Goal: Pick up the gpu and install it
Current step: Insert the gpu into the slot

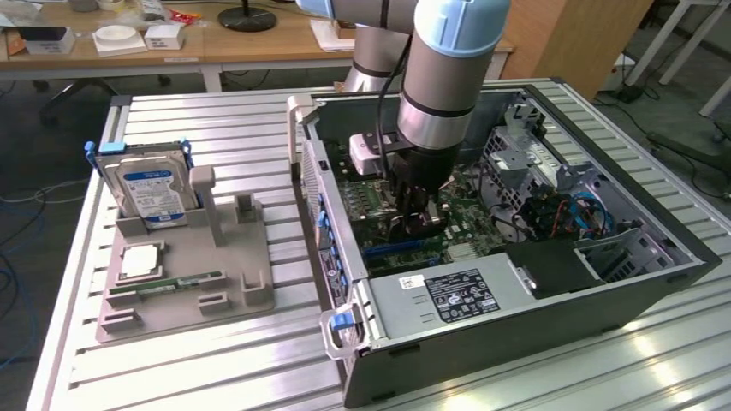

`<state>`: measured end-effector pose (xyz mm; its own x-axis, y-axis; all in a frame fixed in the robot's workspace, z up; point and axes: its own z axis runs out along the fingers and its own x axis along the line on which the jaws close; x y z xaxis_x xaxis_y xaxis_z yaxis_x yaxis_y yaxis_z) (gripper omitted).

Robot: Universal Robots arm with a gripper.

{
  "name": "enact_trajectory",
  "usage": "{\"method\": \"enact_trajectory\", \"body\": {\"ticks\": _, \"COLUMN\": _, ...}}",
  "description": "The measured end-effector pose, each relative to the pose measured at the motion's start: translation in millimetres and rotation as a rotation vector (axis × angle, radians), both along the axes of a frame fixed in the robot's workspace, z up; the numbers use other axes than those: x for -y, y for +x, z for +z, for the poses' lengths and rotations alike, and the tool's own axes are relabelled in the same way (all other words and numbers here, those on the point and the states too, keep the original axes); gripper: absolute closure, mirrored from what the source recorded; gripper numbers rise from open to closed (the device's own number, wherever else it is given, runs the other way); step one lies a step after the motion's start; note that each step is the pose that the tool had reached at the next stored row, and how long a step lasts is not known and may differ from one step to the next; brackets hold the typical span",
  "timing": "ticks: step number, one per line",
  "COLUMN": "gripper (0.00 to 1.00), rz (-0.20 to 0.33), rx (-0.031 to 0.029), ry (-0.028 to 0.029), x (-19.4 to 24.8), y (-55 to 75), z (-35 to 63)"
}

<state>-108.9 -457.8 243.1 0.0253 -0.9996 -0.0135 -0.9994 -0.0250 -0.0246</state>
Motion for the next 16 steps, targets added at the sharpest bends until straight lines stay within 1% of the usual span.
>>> {"method": "enact_trajectory", "body": {"ticks": 16, "gripper": 0.73, "rz": 0.000, "rx": 0.0000, "ry": -0.0002, "x": -0.1, "y": -0.9, "z": 0.1}}
